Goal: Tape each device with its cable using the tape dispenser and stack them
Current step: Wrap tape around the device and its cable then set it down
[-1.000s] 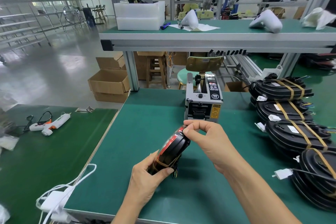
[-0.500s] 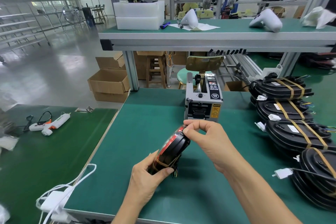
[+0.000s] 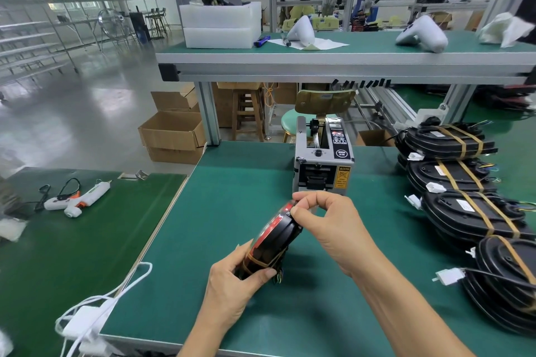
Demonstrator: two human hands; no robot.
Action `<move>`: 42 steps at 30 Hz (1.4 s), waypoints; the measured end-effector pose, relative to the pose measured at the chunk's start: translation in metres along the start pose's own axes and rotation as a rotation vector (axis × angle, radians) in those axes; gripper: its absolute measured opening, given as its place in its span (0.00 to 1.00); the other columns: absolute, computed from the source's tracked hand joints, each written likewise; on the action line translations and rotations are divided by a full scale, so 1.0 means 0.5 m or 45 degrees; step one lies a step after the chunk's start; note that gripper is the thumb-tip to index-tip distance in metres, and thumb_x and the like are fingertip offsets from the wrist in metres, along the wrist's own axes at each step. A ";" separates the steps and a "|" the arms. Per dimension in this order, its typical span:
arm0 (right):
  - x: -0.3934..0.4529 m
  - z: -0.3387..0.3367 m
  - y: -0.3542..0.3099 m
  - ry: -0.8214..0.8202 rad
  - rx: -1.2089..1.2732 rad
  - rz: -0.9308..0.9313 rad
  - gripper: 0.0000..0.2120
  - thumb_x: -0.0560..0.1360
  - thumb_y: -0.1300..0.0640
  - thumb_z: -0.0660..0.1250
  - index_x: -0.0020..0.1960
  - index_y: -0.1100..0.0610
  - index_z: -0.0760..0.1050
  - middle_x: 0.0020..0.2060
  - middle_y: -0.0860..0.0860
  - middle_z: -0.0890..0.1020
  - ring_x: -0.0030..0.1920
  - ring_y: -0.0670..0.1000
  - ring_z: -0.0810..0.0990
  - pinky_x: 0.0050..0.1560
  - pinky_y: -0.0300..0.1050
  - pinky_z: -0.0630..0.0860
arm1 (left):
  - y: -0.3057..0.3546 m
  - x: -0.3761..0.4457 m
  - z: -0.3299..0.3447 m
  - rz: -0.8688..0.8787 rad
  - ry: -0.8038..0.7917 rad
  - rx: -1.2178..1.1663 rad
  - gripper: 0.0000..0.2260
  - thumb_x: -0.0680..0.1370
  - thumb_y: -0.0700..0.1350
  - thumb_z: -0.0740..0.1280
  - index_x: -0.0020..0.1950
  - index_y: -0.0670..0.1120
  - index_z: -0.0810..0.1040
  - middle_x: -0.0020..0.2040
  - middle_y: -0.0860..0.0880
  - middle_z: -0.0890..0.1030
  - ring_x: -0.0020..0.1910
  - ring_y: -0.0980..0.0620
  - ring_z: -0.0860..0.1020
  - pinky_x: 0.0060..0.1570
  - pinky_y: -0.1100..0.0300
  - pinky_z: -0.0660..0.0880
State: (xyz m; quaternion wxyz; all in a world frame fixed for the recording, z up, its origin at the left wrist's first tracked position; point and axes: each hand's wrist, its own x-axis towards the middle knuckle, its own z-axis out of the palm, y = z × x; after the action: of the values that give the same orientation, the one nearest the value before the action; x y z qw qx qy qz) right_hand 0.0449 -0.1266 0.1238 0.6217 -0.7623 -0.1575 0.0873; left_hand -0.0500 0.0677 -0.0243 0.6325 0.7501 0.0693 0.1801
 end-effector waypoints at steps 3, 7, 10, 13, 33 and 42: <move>-0.001 0.002 -0.001 0.014 -0.013 0.003 0.02 0.70 0.53 0.74 0.38 0.48 0.84 0.53 0.36 0.85 0.57 0.33 0.79 0.62 0.45 0.71 | -0.002 0.001 0.001 -0.007 -0.006 -0.004 0.28 0.71 0.60 0.84 0.69 0.58 0.84 0.60 0.48 0.88 0.60 0.46 0.85 0.67 0.43 0.79; -0.001 0.003 -0.001 0.036 -0.035 0.003 0.04 0.71 0.56 0.75 0.38 0.48 0.84 0.52 0.36 0.85 0.55 0.32 0.79 0.59 0.42 0.72 | -0.007 0.001 -0.001 -0.018 -0.003 0.022 0.28 0.71 0.61 0.84 0.70 0.59 0.84 0.60 0.51 0.88 0.64 0.47 0.84 0.71 0.39 0.76; 0.000 0.001 -0.003 0.027 -0.064 0.007 0.06 0.71 0.56 0.75 0.38 0.47 0.84 0.51 0.37 0.85 0.52 0.30 0.79 0.54 0.36 0.70 | -0.009 0.001 -0.002 -0.034 -0.002 0.015 0.28 0.71 0.60 0.84 0.70 0.58 0.84 0.60 0.50 0.88 0.61 0.46 0.85 0.69 0.38 0.77; 0.001 -0.002 -0.003 0.035 -0.079 0.006 0.07 0.71 0.56 0.77 0.38 0.47 0.83 0.51 0.39 0.85 0.51 0.30 0.79 0.52 0.35 0.70 | -0.009 0.001 0.000 -0.036 -0.003 0.013 0.28 0.71 0.60 0.84 0.69 0.58 0.84 0.59 0.51 0.88 0.61 0.48 0.85 0.70 0.36 0.76; 0.009 0.009 0.018 0.046 -0.022 0.003 0.02 0.78 0.50 0.74 0.50 0.45 0.83 0.48 0.36 0.85 0.54 0.34 0.79 0.52 0.33 0.70 | 0.013 0.000 0.003 -0.014 -0.039 -0.037 0.28 0.70 0.62 0.84 0.68 0.58 0.85 0.58 0.51 0.89 0.63 0.48 0.84 0.75 0.31 0.69; -0.015 0.004 0.007 -0.118 -0.248 -0.117 0.30 0.64 0.32 0.74 0.65 0.36 0.76 0.61 0.33 0.79 0.66 0.34 0.73 0.65 0.36 0.67 | 0.010 -0.002 -0.003 -0.011 -0.040 0.007 0.27 0.71 0.63 0.83 0.68 0.60 0.84 0.59 0.51 0.89 0.62 0.48 0.85 0.70 0.41 0.77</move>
State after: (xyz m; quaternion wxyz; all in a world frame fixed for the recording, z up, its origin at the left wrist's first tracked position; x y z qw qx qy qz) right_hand 0.0376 -0.1279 0.1193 0.5400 -0.8062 -0.2286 0.0782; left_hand -0.0521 0.0680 -0.0192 0.6323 0.7543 0.0629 0.1653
